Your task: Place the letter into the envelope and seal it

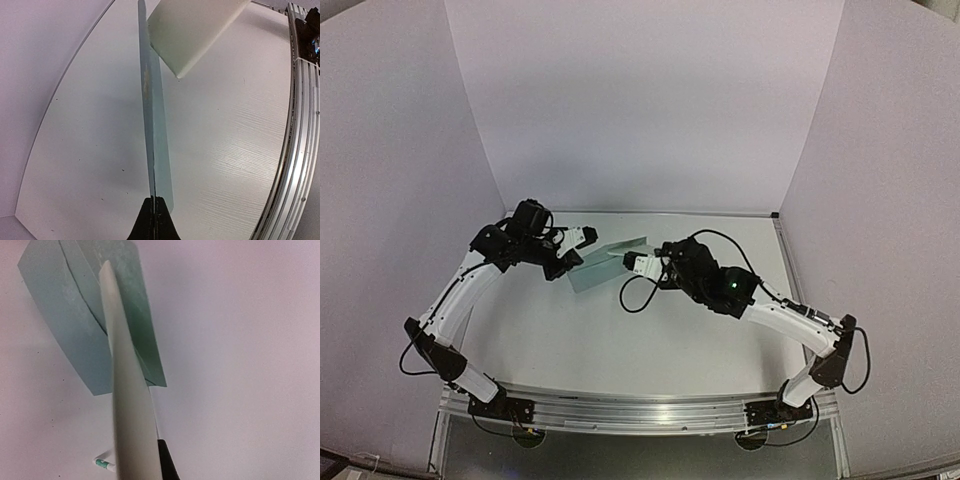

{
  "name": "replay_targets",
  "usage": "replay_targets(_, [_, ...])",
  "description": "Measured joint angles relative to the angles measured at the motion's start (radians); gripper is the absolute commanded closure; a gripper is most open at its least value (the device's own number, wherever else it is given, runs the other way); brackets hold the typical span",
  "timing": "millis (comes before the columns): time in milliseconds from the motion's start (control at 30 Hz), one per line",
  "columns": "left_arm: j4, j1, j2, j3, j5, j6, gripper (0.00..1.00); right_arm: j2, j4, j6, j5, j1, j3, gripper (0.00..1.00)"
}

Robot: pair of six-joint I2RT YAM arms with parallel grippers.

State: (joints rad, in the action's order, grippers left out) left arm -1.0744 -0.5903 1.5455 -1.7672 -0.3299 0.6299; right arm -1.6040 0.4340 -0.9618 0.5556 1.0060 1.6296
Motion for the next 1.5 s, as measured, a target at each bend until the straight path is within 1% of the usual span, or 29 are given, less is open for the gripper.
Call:
replay_targets(100, [-0.026,-0.036,0.018,-0.026,0.056,-0.014,1.0,-0.066,0.106,-0.005,0.068,0.009,0.125,1.0])
replay_targets(200, [-0.059,-0.065,0.048,-0.074,0.095,-0.037,1.0,-0.127,0.195,-0.021,0.157,0.01,0.209,1.0])
replay_targets(300, [-0.091,-0.088,0.069,-0.11,0.14,-0.063,1.0,-0.186,0.243,-0.038,0.235,0.012,0.265,1.0])
replay_targets(400, [-0.129,-0.112,0.081,-0.132,0.17,-0.083,1.0,-0.235,0.27,-0.055,0.295,0.02,0.302,1.0])
replay_targets(500, [-0.174,-0.138,0.09,-0.149,0.168,-0.104,1.0,-0.267,0.279,-0.079,0.338,0.033,0.323,1.0])
replay_targets(667, [-0.244,-0.148,0.145,-0.233,0.149,-0.178,1.0,-0.27,0.239,-0.158,0.375,0.06,0.296,1.0])
replay_targets(767, [-0.255,-0.146,0.176,-0.257,0.147,-0.233,1.0,-0.239,0.206,-0.163,0.312,0.068,0.226,1.0])
replay_targets(900, [-0.259,-0.135,0.179,-0.225,0.112,-0.291,1.0,-0.135,0.214,-0.131,0.133,0.071,0.116,1.0])
replay_targets(1000, [-0.236,-0.11,0.153,-0.126,0.059,-0.311,1.0,-0.056,0.212,-0.076,0.026,0.071,0.09,1.0])
replay_targets(1100, [-0.222,-0.044,0.147,-0.037,-0.016,-0.315,1.0,0.005,0.204,-0.02,-0.038,0.071,0.074,1.0])
replay_targets(1200, [-0.195,0.011,0.148,0.022,-0.026,-0.31,1.0,0.029,0.202,0.053,-0.083,0.068,0.059,1.0])
replay_targets(1267, [-0.163,0.029,0.148,0.059,-0.033,-0.295,1.0,0.031,0.202,0.109,-0.121,0.06,0.043,1.0])
replay_targets(1367, [-0.138,0.046,0.149,0.106,-0.122,-0.275,1.0,0.031,0.209,0.194,-0.184,0.036,0.012,1.0])
replay_targets(1500, [-0.14,0.089,0.172,0.114,-0.249,-0.25,1.0,0.031,0.213,0.284,-0.229,0.007,0.0,1.0])
